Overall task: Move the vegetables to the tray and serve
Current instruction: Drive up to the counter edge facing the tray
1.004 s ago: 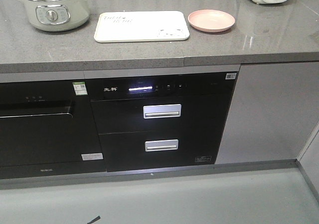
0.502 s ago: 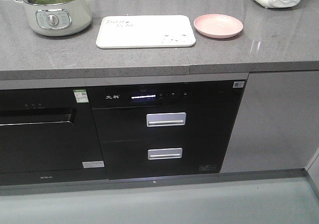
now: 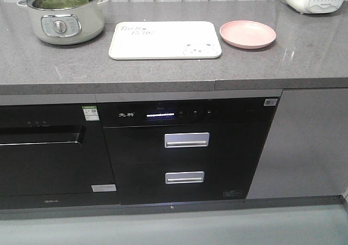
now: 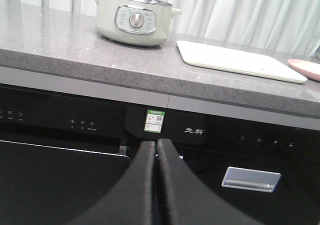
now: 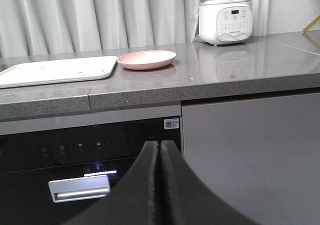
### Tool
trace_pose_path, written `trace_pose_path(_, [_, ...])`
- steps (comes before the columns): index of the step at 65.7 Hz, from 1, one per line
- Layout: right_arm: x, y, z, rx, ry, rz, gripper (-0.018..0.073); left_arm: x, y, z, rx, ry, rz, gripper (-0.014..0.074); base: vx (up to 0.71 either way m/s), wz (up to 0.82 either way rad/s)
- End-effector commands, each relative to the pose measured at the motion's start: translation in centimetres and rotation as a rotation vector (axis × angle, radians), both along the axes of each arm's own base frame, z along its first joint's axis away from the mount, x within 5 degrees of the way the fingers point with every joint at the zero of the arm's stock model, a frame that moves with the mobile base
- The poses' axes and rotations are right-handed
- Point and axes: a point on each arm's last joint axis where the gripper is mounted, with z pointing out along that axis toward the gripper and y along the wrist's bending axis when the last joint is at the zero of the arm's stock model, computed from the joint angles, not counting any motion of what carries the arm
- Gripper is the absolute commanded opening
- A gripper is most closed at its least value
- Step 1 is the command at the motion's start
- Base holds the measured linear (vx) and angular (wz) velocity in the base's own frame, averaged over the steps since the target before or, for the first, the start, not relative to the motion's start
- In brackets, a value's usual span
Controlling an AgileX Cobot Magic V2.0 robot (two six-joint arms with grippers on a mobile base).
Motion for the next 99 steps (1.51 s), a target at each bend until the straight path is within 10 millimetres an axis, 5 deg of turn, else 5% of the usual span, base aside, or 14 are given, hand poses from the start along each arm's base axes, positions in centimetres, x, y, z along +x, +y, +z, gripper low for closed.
trace_pose_path(1, [0.0, 0.08, 0.21, -0.02, -0.067, 0.007, -0.0002, 0.12, 0.04, -0.26, -0.007, -0.046, 0.006, -0.0006, 0.08, 0.03])
trace_pose_path(99, [0.0, 0.08, 0.2, -0.02, -0.067, 0.007, -0.0002, 0.12, 0.04, -0.26, -0.007, -0.046, 0.006, -0.0006, 0.08, 0.01])
